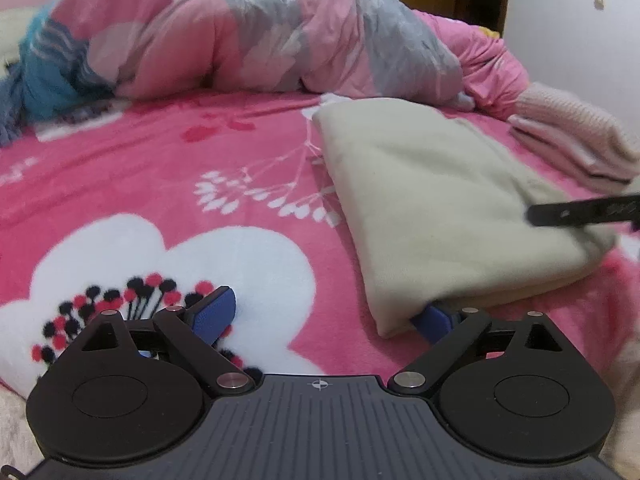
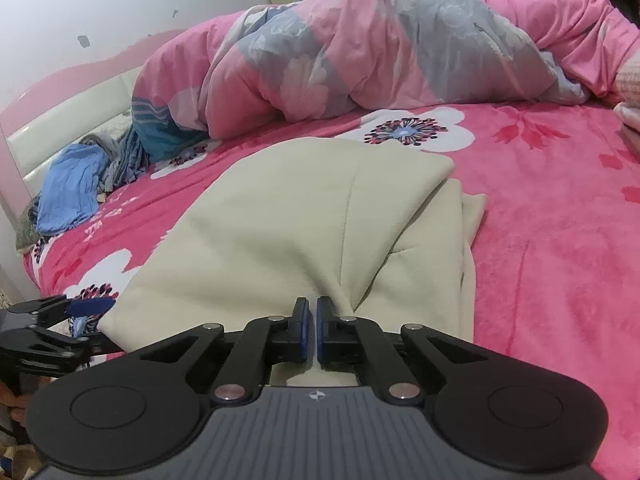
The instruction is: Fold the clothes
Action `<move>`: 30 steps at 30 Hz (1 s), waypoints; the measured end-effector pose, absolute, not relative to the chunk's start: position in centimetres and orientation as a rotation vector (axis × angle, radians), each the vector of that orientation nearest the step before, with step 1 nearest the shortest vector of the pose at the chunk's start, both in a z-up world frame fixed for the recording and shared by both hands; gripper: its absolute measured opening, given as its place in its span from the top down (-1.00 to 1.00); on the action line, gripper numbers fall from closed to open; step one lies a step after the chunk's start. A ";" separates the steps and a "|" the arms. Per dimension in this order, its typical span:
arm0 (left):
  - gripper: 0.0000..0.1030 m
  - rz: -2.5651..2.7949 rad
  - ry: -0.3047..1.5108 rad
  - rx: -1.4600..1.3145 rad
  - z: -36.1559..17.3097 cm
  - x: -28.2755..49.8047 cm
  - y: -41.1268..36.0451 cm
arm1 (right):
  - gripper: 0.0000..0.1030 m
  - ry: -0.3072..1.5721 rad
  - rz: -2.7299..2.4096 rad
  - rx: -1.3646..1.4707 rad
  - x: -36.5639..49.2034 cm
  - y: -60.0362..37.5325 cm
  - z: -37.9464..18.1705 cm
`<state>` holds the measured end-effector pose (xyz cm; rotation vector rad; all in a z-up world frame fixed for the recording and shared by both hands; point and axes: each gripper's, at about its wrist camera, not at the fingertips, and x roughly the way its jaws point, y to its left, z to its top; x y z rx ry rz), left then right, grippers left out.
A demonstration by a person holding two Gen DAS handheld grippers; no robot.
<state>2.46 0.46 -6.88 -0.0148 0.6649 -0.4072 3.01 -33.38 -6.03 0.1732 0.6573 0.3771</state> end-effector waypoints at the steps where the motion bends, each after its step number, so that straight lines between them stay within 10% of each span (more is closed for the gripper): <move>1: -0.83 -0.420 0.682 -0.035 -6.5 2.3 1.1 | 1.00 0.653 0.379 0.177 3.0 -33.4 -6.1; 30: -0.54 -0.627 0.728 -0.281 -8.0 5.5 0.9 | 0.93 0.569 0.291 -0.146 7.3 -26.0 -0.1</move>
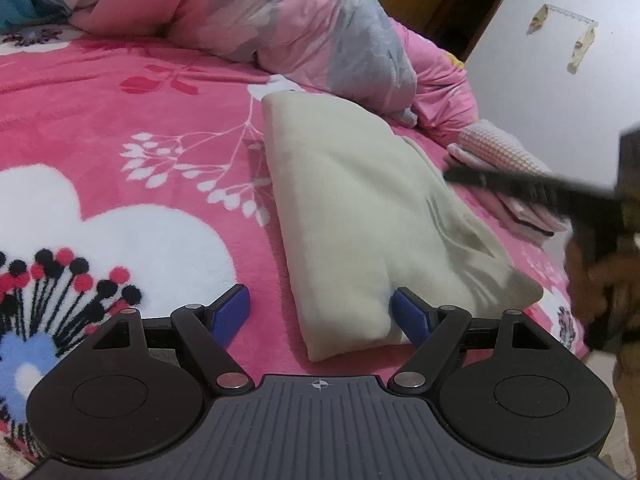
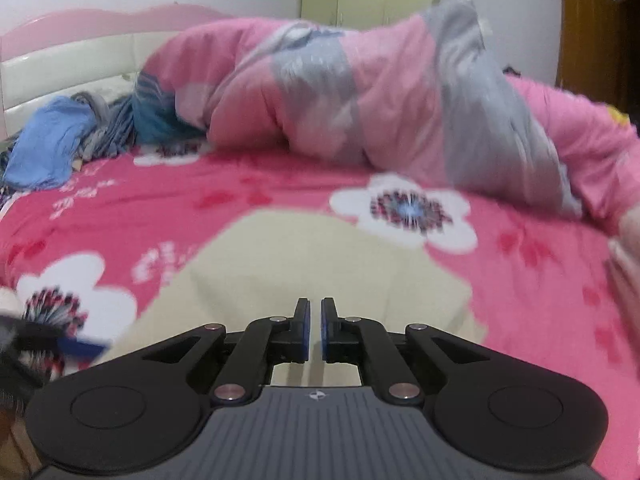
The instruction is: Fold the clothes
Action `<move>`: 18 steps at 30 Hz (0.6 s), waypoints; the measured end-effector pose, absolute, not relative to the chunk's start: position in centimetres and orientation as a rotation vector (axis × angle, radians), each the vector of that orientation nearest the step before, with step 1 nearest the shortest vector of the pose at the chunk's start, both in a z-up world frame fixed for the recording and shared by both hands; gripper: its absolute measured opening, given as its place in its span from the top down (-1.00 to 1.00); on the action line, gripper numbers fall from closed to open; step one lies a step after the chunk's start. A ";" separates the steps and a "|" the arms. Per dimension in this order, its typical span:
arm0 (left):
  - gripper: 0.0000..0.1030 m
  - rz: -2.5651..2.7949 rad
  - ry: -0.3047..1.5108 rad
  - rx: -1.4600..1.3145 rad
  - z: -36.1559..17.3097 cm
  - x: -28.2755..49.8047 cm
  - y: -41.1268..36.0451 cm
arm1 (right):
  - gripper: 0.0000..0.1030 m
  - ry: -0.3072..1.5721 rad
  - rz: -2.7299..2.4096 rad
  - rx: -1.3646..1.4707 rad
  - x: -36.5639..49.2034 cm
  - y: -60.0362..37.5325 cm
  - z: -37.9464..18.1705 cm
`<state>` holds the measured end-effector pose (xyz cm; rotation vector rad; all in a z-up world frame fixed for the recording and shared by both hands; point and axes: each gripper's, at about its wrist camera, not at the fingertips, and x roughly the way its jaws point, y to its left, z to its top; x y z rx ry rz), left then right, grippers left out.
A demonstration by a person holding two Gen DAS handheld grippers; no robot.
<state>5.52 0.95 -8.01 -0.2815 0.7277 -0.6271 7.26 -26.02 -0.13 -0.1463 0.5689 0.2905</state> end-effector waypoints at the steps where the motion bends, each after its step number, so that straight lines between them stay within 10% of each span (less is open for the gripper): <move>1: -0.54 -0.631 0.726 -0.285 -8.1 5.5 1.0 | 0.93 0.575 0.288 -0.149 8.2 -25.7 -0.3; 18: -0.54 -0.718 0.685 -0.333 -9.1 5.7 2.0 | 0.93 0.731 0.178 -0.191 18.4 -23.6 -5.0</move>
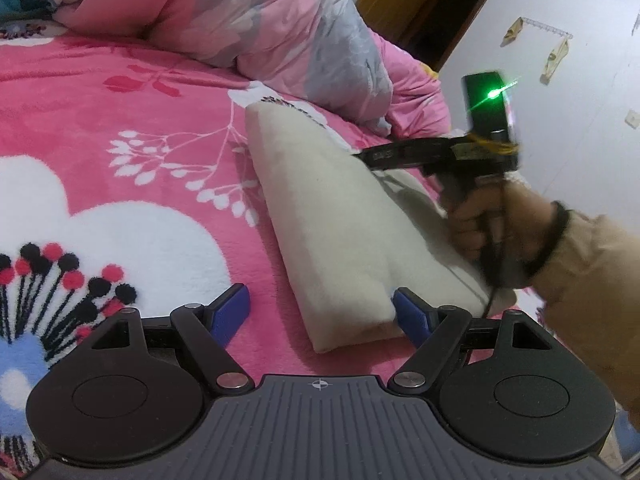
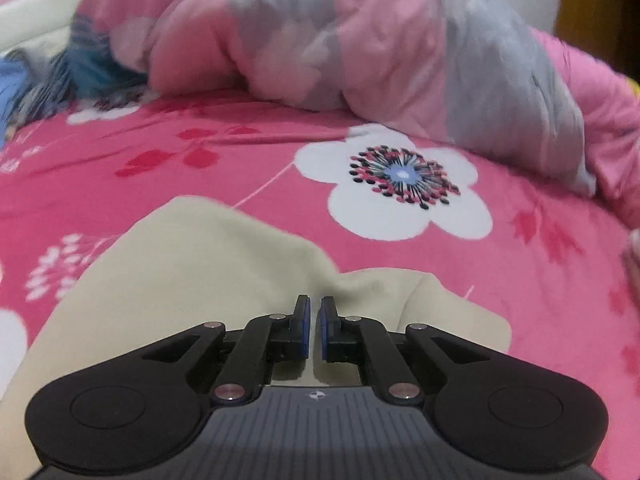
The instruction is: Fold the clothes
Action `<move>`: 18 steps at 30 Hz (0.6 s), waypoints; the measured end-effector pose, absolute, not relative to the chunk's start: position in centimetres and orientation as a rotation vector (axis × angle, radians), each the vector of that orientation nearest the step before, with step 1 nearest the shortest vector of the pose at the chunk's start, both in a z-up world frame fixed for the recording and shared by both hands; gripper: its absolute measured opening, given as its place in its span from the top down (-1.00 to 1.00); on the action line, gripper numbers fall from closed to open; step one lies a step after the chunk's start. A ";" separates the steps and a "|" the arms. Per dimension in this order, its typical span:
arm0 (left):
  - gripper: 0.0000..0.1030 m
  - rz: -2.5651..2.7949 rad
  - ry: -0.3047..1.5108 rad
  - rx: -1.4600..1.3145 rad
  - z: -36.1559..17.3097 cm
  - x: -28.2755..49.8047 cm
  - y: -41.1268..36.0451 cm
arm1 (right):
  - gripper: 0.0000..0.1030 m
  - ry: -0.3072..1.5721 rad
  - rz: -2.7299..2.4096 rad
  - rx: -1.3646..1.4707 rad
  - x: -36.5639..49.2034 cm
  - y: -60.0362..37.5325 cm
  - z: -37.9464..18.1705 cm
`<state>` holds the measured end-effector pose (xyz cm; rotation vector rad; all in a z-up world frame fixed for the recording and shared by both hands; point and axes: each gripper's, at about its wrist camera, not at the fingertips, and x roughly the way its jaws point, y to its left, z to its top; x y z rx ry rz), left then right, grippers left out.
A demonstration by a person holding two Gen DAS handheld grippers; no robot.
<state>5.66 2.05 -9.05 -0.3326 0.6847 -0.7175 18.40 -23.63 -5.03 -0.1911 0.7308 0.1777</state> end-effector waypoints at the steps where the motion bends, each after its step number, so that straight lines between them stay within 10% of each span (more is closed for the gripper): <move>1: -0.54 -0.722 0.682 -0.332 -9.1 5.6 2.1 | 0.93 0.740 0.169 -0.184 18.6 -23.6 -4.6; 18: -0.55 -0.753 0.635 -0.332 -9.7 5.6 2.2 | 0.92 0.742 0.437 -0.479 20.7 -15.7 -1.1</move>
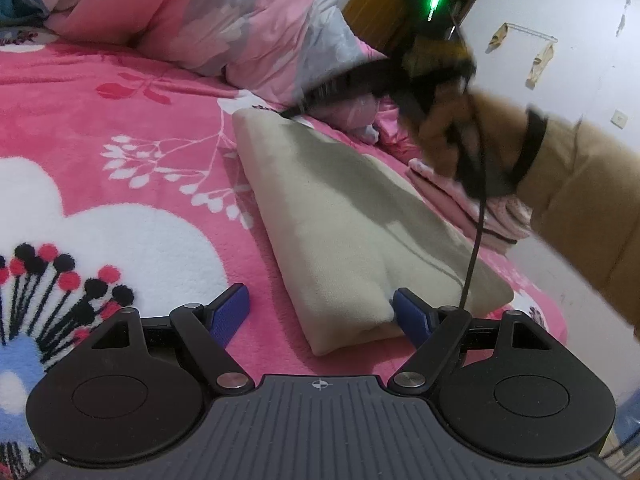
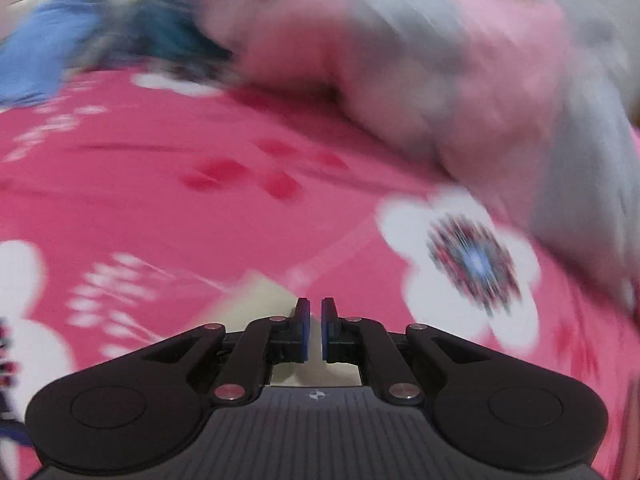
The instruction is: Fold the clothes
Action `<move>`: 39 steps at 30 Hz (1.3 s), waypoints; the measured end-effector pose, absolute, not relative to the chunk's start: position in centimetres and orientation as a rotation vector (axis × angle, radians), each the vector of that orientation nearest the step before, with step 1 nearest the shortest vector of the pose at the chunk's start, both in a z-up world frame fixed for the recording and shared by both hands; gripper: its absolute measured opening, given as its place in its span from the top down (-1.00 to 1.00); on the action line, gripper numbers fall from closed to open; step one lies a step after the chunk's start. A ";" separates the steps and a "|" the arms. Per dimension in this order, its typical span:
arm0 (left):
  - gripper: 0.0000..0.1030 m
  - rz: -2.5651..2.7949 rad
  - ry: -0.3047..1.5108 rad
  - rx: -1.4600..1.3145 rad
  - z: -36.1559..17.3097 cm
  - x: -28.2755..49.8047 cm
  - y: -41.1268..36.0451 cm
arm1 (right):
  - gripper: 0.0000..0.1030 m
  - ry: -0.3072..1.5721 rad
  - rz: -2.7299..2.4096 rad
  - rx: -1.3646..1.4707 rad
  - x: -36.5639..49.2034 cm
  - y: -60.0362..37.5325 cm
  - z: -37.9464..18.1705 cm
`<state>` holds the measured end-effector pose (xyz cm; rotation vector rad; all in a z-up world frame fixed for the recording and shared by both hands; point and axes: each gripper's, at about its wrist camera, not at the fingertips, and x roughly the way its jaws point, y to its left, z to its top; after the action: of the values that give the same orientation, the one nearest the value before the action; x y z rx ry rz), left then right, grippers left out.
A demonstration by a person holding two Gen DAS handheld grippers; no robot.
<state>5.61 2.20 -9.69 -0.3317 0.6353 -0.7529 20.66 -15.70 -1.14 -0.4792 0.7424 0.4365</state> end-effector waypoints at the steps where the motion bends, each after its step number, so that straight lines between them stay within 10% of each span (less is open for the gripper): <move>1: -0.55 -0.755 0.635 -0.332 -9.7 5.6 2.2 | 0.92 0.727 0.504 -0.526 20.2 -14.5 -0.5; 14: -0.55 -0.769 0.617 -0.336 -9.8 5.5 2.3 | 0.93 0.821 0.450 -0.806 25.9 -10.9 -0.9; 39: -0.62 -0.835 0.675 -0.284 -5.0 0.1 5.2 | 0.91 1.109 1.093 -0.952 4.3 -9.6 -1.4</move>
<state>0.13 5.21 -5.01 -0.2838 0.6753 -0.8347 4.28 -9.59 -1.35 -0.9525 1.1086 1.0932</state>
